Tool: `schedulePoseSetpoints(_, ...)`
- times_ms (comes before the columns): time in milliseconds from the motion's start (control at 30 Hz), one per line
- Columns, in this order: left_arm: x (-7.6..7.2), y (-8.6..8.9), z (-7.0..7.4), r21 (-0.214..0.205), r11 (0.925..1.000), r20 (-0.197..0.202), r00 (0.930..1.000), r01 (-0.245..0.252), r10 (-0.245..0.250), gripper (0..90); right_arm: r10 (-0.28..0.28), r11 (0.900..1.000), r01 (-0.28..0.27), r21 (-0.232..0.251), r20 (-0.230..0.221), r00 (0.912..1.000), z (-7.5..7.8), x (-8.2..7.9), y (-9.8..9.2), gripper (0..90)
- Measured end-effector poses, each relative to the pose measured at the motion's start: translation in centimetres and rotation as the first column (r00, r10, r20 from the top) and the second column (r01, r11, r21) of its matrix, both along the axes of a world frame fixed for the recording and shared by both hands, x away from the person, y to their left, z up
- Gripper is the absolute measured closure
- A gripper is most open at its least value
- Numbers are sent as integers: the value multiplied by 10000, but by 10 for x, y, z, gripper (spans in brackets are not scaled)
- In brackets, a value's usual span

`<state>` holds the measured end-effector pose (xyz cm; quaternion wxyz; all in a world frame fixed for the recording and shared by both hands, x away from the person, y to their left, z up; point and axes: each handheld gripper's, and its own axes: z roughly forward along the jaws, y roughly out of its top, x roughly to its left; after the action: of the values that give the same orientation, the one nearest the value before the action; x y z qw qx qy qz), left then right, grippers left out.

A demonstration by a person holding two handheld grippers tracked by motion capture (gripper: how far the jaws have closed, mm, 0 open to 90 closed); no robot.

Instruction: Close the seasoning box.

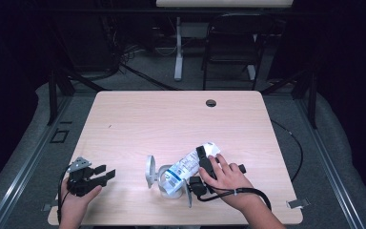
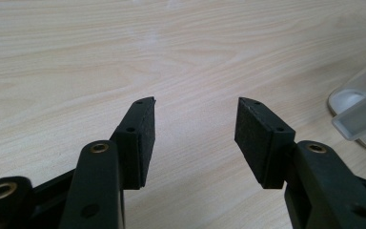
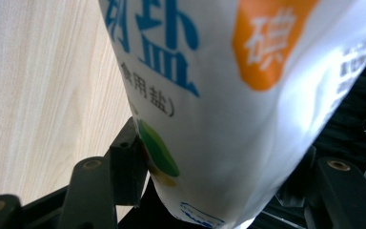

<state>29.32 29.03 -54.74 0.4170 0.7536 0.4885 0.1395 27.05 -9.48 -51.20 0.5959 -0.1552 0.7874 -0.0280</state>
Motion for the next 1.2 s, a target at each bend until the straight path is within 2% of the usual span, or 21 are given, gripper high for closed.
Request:
schedulePoseSetpoints(333, 0, 0, 0, 1, 10000, 4, 10000, -3, 3, 490, 38, 10000, -39, -30, -8, 10000, 1, 0, 0, 406)
schedulePoseSetpoints(500, 0, 0, 0, 12, 10000, 7, 10000, -3, 3, 490, -43, 9997, 44, -226, 84, 10000, 2, -1, 1, 406)
schedulePoseSetpoints(667, 0, 0, 0, 4, 10000, 12, 10000, -9, 9, 490, 14, 9999, -13, -120, 36, 10000, 2, 0, 0, 406)
schedulePoseSetpoints(700, 0, 0, 0, 10, 10000, 9, 10000, -4, 4, 490, -70, 9996, 73, -273, 115, 9999, 3, -1, 1, 406)
schedulePoseSetpoints(800, 0, 0, 0, 9, 10000, 6, 10000, -7, 7, 490, 33, 10000, -33, -66, 8, 10000, 1, 0, 0, 406)
schedulePoseSetpoints(833, 0, 0, 0, 6, 10000, -3, 10000, -14, 14, 490, -37, 9998, 38, -211, 66, 10000, 2, -1, 0, 406)
schedulePoseSetpoints(1200, 0, 0, 0, 2, 10000, -10, 10000, -23, 23, 490, 67, 9999, -66, -141, 78, 9999, 2, 0, 0, 407)
